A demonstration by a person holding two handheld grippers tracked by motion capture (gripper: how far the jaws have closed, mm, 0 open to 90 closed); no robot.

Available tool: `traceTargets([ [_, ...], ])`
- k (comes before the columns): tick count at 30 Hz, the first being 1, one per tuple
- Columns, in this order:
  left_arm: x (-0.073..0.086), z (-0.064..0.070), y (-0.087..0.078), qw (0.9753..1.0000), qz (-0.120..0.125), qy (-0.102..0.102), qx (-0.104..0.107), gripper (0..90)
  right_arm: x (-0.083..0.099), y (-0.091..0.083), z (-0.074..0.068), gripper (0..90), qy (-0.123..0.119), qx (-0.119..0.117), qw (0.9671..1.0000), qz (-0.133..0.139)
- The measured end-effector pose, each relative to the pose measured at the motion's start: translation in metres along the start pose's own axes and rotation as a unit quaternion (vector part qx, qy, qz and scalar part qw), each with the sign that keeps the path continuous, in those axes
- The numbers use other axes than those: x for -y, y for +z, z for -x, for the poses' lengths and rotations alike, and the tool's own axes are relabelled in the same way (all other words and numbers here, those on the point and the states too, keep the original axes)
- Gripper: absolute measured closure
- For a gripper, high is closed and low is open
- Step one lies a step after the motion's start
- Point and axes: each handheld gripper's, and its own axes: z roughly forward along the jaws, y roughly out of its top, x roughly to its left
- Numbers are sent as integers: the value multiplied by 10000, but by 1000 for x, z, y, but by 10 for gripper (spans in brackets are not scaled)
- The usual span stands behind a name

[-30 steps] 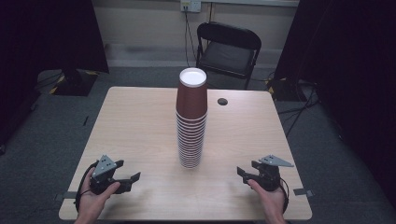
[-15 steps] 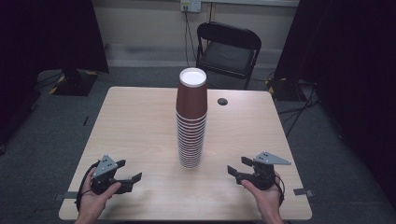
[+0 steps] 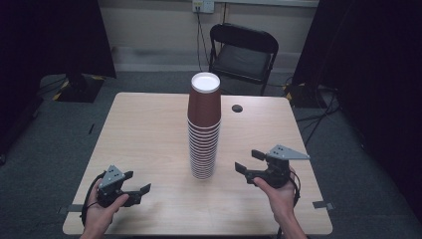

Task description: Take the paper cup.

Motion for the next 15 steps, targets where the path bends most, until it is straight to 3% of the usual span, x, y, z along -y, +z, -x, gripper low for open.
traceTargets([
  [3, 0, 0, 0, 10000, 10, -18, 9, 166, -6, 1, -2, 177, -43, -45, 10000, 32],
  [9, 0, -1, 0, 10000, 34, -11, -20, 167, -35, -1, -6, 144, -50, -466, 9987, 220],
  [15, -1, -1, 1, 10000, 6, -3, -19, 167, -60, -6, -10, 140, -228, -495, 9972, 510],
])
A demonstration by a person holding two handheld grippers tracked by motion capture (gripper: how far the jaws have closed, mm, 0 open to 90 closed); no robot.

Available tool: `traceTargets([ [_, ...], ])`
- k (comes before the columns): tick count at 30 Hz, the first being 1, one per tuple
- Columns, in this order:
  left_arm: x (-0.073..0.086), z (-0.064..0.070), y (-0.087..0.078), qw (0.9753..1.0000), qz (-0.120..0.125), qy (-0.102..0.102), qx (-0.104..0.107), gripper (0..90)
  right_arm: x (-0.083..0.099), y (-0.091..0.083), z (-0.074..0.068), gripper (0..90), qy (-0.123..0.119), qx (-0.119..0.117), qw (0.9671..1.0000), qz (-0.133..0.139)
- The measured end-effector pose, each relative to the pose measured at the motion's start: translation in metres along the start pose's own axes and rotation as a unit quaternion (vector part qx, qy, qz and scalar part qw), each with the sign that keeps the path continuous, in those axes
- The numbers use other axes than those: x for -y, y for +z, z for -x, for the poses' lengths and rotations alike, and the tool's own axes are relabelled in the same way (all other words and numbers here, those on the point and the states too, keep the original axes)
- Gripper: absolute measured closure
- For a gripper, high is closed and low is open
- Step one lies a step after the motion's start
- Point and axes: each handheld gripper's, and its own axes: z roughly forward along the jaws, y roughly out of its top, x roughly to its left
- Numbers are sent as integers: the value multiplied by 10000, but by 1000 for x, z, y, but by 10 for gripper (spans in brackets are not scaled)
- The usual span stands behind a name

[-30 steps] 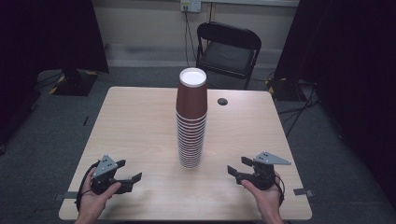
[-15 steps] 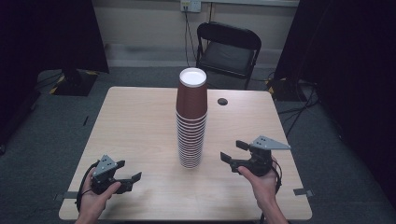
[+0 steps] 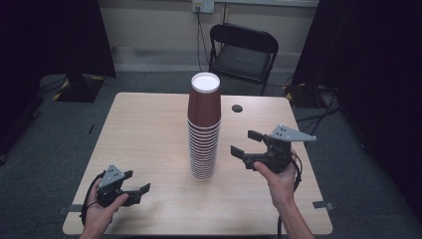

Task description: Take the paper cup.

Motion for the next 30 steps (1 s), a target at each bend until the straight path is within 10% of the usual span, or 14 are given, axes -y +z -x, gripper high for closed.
traceTargets([
  [30, 1, -2, 0, 10000, -25, -74, 7, 161, -90, 38, -29, 132, -545, -328, 9968, 494],
])
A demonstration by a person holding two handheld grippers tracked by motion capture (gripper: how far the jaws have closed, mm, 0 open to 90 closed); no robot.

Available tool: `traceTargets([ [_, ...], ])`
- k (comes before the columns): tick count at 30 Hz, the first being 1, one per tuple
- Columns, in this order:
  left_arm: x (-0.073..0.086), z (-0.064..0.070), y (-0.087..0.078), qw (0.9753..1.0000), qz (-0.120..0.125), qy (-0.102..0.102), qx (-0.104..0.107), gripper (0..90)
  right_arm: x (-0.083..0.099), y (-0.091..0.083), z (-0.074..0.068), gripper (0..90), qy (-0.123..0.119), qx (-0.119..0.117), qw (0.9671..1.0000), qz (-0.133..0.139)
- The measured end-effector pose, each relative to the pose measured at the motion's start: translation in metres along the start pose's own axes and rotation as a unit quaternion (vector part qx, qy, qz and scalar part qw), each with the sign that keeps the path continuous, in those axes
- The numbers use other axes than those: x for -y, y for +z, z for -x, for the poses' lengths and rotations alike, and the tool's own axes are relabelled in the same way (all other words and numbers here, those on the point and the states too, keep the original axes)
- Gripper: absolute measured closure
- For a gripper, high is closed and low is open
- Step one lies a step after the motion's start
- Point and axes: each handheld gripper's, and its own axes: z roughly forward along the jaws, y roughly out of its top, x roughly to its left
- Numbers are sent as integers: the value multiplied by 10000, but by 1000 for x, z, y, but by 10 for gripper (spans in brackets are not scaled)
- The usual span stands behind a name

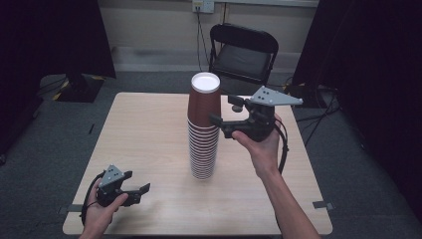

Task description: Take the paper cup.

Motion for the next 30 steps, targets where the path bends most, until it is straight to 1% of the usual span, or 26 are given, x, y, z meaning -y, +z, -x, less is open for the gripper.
traceTargets([
  [2, 0, 0, 0, 10000, 0, 24, -5, 162, -5, 7, 0, 131, -34, -61, 10000, 17],
  [5, 0, 0, 0, 10000, 0, 6, 8, 162, -9, 11, 0, 131, -18, -74, 10000, 50],
  [6, 0, 0, 0, 10000, -16, 12, 0, 162, -12, 14, -2, 130, -32, 4, 10000, 91],
  [8, 0, 0, 0, 10000, -32, -2, -4, 162, -15, 18, -2, 130, -60, -61, 9999, 54],
  [11, 0, 0, 0, 10000, -36, -5, -8, 162, -18, 25, -2, 130, -95, -16, 10000, -6],
  [13, 0, 0, 0, 10000, -22, -6, 5, 162, -18, 29, -2, 128, -72, -39, 10000, -15],
  [14, 0, 0, 0, 10000, -21, 6, 7, 162, -18, 34, 0, 125, -59, -70, 9999, -61],
  [15, 0, 0, 0, 10000, -21, -6, 8, 162, -17, 35, 0, 120, -57, -79, 9999, -66],
  [18, 0, 0, 0, 10000, -37, -6, 8, 162, -14, 43, 1, 120, -123, -73, 9996, -223],
  [20, 0, -1, 0, 10000, -38, -7, 7, 162, -11, 47, 3, 126, -53, -88, 9996, -282],
  [24, 0, 0, 0, 10000, -40, -6, 12, 163, -3, 55, 4, 106, -12, -95, 9991, -415],
  [27, 0, 0, 0, 10000, -47, -7, 16, 163, 1, 57, 4, 101, 8, -93, 9990, -442],
  [28, 0, 0, 0, 10000, -45, -1, 17, 163, 4, 58, 4, 96, 20, -70, 9992, -398],
  [30, 0, -1, 0, 10000, -55, 8, 9, 164, 4, 60, 4, 95, 1, -69, 9989, -455],
])
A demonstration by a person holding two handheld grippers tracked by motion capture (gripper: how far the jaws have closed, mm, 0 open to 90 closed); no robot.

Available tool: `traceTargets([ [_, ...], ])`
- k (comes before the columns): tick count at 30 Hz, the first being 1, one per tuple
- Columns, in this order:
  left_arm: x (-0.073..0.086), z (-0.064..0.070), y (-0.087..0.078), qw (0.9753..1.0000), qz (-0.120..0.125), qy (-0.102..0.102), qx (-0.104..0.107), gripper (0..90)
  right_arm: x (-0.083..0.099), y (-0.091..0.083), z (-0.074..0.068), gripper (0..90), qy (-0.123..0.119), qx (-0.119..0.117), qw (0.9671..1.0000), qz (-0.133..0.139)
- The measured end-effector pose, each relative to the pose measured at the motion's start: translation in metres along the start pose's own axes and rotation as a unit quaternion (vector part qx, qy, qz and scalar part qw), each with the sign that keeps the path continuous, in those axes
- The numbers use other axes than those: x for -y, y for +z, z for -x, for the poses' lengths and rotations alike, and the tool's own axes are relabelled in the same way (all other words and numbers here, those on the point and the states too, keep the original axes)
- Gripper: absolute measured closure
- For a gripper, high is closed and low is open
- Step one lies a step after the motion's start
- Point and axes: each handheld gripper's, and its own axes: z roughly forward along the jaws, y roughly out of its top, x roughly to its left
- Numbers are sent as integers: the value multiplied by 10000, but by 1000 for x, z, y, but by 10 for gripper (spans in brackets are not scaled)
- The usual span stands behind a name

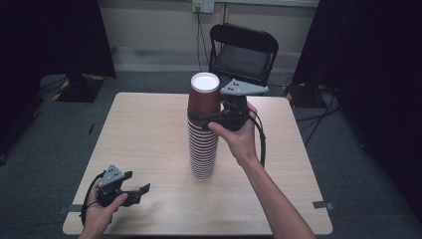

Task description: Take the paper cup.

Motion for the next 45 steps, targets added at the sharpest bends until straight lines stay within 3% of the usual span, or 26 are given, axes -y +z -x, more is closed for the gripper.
traceTargets([
  [14, 0, 0, 0, 10000, 10, -28, -16, 160, 2, 6, 0, 91, -40, 3, 9999, -161],
  [22, 0, -2, -1, 9999, 17, -66, -87, 161, 1, 5, 0, 103, -78, 20, 10000, -35],
  [30, 0, 0, 0, 10000, 6, 6, -35, 160, -12, -2, -1, 105, -109, 40, 9998, 141],
  [45, 0, -1, 0, 10000, -1, -37, -23, 161, -30, -11, -1, 110, -54, 26, 9991, 419],
])
